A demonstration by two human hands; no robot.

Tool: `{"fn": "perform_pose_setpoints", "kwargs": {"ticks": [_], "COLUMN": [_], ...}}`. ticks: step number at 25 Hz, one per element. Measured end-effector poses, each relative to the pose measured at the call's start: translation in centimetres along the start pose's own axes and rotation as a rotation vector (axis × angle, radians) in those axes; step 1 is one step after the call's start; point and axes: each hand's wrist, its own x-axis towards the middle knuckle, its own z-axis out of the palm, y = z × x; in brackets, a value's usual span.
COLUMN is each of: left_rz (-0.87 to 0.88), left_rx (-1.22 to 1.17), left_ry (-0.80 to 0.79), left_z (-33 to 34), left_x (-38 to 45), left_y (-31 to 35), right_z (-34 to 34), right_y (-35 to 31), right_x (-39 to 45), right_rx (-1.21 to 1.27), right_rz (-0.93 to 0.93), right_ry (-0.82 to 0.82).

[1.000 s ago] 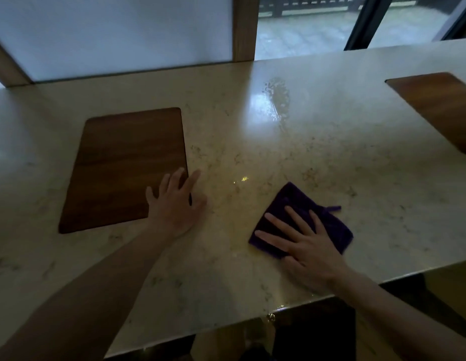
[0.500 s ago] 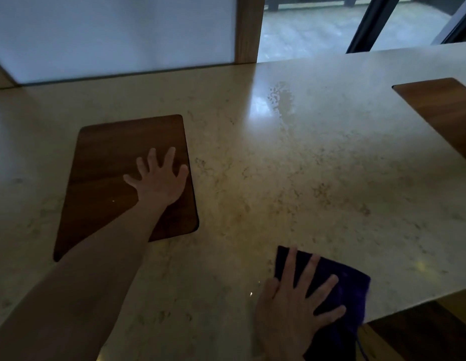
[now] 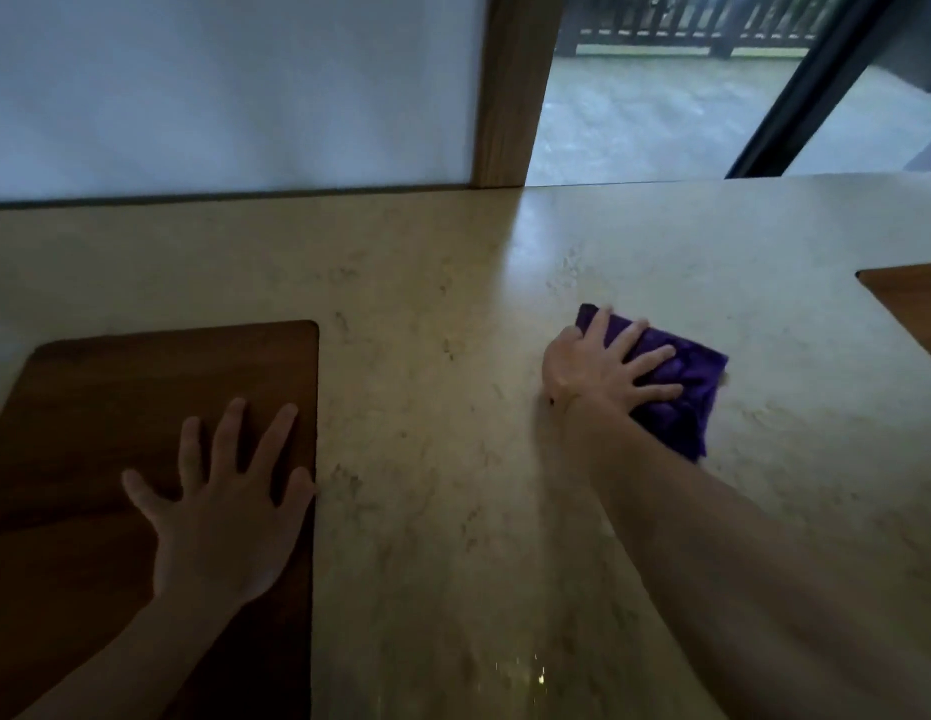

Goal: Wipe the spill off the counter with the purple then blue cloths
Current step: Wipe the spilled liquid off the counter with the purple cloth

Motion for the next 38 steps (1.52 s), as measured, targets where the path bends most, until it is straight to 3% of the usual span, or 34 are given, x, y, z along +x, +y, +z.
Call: {"fn": "perform_pose_setpoints", "kwargs": {"ticks": [5,11,15,21,24,31,34,38], "left_rz": [-0.026,0.008,0.04,0.098,0.218,0.256,0.219,0.171], "left_rx": [0.003,-0.002,-0.034,-0.208,-0.289,-0.221,-0.219,-0.205], "left_ry": [-0.005,0.032,0.056,0.069,0.086,0.054,0.034,0.021], "left_z": [0.7,0.3,0.2,-0.8,-0.2,1.4,1.3,-0.2], "left_x": [0.1,-0.6,-0.6,-2.5,-9.9,-20.9,-21.6,-19.9], "left_y": [-0.1,-0.2,-0.4,-0.6,-1.0,-5.9,-6.7,-8.1], "right_z": [-1.0,0.9,1.5,1.7,1.4,1.2,2.1,3.7], "right_y": [-9.7,-15.3,-10.7,4.4,13.0,28.3,31.7,30.6], "right_x": [13.4,10.0,2.8,-15.1,-23.9,-37.6,-40.4,-42.2], "right_rx": [-0.074,-0.231,-0.402,-0.296,-0.295,-0.341,-0.291,-0.181], "right_rz": [-0.21,-0.815,-1.097,-1.312,-1.352,-1.32,-1.217,-0.931], "right_ry": [-0.057,-0.149,-0.157,-0.296,-0.394,-0.277,-0.147,-0.06]}}
